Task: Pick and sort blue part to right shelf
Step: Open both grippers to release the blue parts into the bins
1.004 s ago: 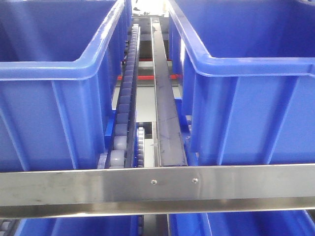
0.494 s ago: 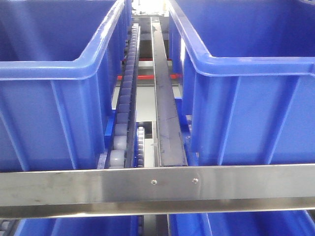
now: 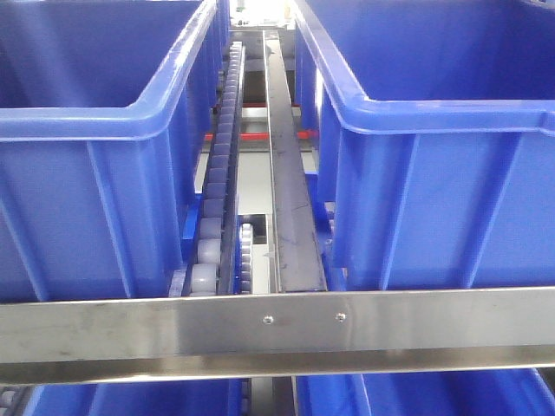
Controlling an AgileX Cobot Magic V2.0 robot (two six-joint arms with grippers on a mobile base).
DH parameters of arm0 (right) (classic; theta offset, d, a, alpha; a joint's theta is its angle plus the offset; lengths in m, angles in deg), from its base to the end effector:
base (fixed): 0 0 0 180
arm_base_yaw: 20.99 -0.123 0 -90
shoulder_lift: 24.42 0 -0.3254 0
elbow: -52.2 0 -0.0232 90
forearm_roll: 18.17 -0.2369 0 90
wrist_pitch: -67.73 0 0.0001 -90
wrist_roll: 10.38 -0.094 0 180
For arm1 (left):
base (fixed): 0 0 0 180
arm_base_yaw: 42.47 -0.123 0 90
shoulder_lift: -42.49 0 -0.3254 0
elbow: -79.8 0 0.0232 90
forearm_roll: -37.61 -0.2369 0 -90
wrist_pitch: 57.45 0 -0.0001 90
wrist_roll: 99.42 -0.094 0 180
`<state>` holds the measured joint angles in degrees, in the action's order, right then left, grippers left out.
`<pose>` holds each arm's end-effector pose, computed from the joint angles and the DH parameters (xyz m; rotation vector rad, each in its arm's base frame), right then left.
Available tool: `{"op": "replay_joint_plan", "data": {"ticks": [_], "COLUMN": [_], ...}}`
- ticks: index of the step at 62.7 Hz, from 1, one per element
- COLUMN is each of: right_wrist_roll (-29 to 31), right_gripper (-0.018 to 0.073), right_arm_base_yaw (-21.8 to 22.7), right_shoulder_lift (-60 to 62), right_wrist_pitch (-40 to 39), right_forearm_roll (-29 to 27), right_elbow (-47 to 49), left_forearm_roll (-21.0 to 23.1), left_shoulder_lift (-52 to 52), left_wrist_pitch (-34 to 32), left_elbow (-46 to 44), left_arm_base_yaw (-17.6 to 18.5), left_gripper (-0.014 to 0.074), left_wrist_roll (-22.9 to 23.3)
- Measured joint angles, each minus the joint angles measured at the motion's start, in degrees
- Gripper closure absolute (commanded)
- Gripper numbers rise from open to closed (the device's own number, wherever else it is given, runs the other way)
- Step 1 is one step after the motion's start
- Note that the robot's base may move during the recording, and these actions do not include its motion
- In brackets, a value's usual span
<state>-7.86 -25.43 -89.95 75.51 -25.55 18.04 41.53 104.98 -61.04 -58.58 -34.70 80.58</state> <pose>0.1916 0.0165 0.3740 -0.0062 1.8765 0.1272 0.1759 -0.0236 0.3591 0.0560 1.7559 -0.1449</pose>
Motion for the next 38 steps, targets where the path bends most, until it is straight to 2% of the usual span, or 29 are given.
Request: {"op": "replay_joint_plan", "data": {"ticks": [10,17,25,33,38], "right_wrist_roll": [0.00,0.00,0.00,0.00,0.00], "right_gripper": [0.0512,0.0512,0.0512,0.0512,0.0512], "right_arm_base_yaw": [0.00,0.00,0.00,0.00,0.00], "right_shoulder_lift": [-0.03,0.34,3.23,7.74,10.50], "right_wrist_pitch": [3.33,4.06,2.79,-2.38,-5.53], "right_forearm_roll": [0.00,0.00,0.00,0.00,0.00], "right_elbow": [0.00,-0.41,-2.97,-7.49,-11.21], "left_forearm_roll": [-0.13,-0.13,0.30,2.79,3.81], "left_shoulder_lift": [-2.91,-6.13,-10.61,-16.68,-20.50], "left_wrist_pitch": [0.36,3.59,5.32,4.03,3.93], "left_elbow": [0.00,-0.12,1.93,6.43,9.53], "left_arm_base_yaw": [0.00,-0.95,-5.20,-10.86,-12.59], "left_gripper": [0.0473,0.0473,0.0472,0.0468,0.0468], "left_wrist_roll": [0.00,0.00,0.00,0.00,0.00]}}
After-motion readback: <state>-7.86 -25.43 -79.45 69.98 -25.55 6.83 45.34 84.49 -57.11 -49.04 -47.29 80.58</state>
